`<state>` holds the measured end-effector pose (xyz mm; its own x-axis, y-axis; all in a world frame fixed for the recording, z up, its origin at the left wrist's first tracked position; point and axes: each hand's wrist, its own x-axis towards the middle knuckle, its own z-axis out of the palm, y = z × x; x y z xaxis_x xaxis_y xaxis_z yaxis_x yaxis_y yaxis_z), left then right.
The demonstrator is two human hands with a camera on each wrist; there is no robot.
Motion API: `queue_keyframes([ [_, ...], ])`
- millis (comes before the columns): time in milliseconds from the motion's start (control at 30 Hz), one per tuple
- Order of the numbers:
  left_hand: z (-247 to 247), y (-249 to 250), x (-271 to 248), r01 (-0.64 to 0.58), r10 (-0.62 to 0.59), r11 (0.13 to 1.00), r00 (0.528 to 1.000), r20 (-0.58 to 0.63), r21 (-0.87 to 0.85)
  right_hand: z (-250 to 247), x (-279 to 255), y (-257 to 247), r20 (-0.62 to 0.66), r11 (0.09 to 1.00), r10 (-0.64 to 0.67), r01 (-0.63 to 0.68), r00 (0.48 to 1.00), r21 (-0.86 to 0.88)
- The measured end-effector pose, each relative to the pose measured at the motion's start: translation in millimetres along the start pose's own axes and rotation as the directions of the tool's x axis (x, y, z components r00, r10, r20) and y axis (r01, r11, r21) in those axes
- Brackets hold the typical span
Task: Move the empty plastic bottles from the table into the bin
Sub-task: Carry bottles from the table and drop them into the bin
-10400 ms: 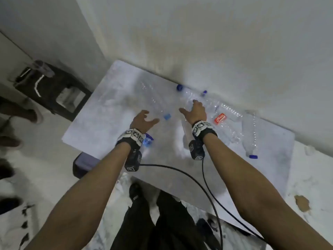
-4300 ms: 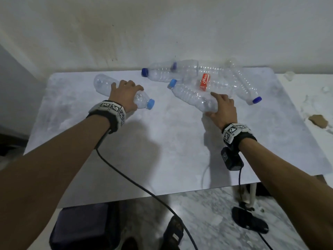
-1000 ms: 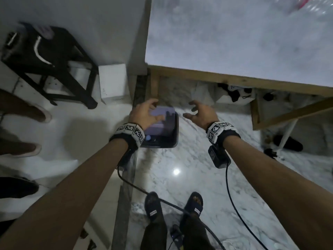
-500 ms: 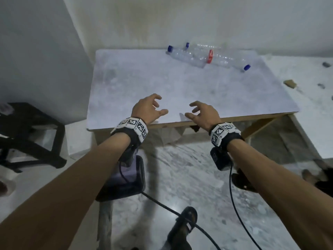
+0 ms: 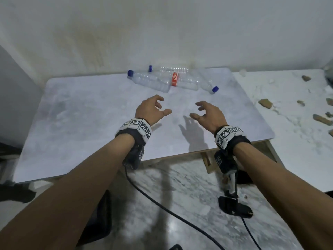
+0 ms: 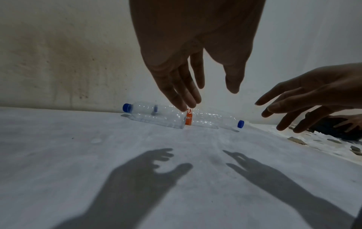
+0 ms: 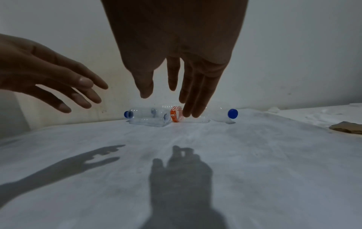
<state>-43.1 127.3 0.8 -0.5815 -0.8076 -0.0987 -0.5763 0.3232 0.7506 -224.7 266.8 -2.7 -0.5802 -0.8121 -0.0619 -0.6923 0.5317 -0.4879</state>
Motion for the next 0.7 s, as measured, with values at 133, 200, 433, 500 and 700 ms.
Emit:
queue_keyframes([
  [133, 8, 9, 28, 0.005, -0.005, 1.000, 1.000, -0.003, 0.028, -5, 28, 13, -0.002, 1.000, -0.020, 0.020, 1.000, -0.018],
  [200, 9, 8, 42, -0.001, 0.002, 0.998, 1.000, -0.012, 0.067, -5, 42, 16, -0.005, 1.000, -0.024, 0.024, 1.000, -0.017],
  [433, 7, -3, 91, -0.021, 0.025, 0.993, 0.999, -0.036, 0.112, -1, 87, 22, -0.017, 1.000, -0.017, 0.017, 1.000, -0.014],
  [500, 4, -7, 110, -0.040, 0.046, 0.990, 0.998, -0.042, 0.135, 0, 102, 24, -0.033, 1.000, -0.009, 0.009, 0.999, -0.010],
  [700, -17, -26, 172, -0.057, 0.075, 0.969, 0.995, -0.065, 0.242, 9, 151, 22, -0.061, 0.998, 0.029, -0.032, 0.998, -0.046],
])
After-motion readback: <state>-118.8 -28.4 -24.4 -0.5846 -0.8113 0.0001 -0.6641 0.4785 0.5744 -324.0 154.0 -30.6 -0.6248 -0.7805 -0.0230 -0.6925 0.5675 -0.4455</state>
